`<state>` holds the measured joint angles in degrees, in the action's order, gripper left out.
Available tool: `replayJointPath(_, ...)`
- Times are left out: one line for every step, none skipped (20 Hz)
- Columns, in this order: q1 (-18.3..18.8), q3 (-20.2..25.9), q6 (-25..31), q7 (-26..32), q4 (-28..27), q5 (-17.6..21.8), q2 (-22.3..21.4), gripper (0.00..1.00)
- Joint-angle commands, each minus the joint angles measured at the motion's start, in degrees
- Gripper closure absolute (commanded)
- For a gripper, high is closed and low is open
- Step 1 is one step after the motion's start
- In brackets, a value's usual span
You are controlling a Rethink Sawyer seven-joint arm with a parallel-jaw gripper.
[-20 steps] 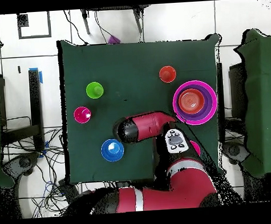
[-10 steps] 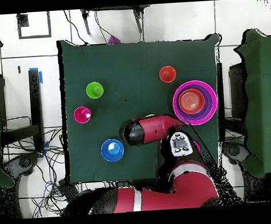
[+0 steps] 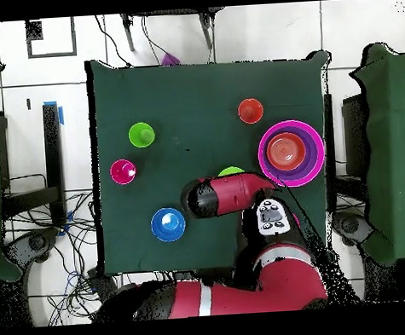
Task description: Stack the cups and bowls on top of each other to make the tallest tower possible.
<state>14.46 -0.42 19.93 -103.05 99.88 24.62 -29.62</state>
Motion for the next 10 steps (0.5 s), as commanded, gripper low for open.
replayJointPath(0.6,2.8,0.9,-2.8,-0.6,0.5,-0.7,1.0)
replayJointPath(0.4,2.6,2.2,-2.1,-0.5,0.6,-2.1,1.0)
replayJointPath(0.5,2.3,4.6,-0.4,0.4,0.8,-4.9,1.0)
replayJointPath(0.0,1.5,6.7,0.6,0.3,1.0,-6.9,1.0)
replayJointPath(-0.2,0.9,10.3,2.6,0.4,1.0,-9.8,1.0)
replayJointPath(-0.6,0.2,13.3,4.6,0.0,1.2,-12.0,1.0)
replayJointPath(-1.2,-0.8,15.9,6.1,-0.4,1.7,-14.1,1.0)
replayJointPath(-1.4,-1.4,18.1,7.3,-0.8,2.1,-15.5,1.0)
replayJointPath(-1.6,-1.9,19.9,8.4,-1.2,2.6,-16.6,1.0)
replayJointPath(-1.6,-1.9,21.4,9.4,-1.6,3.1,-17.4,1.0)
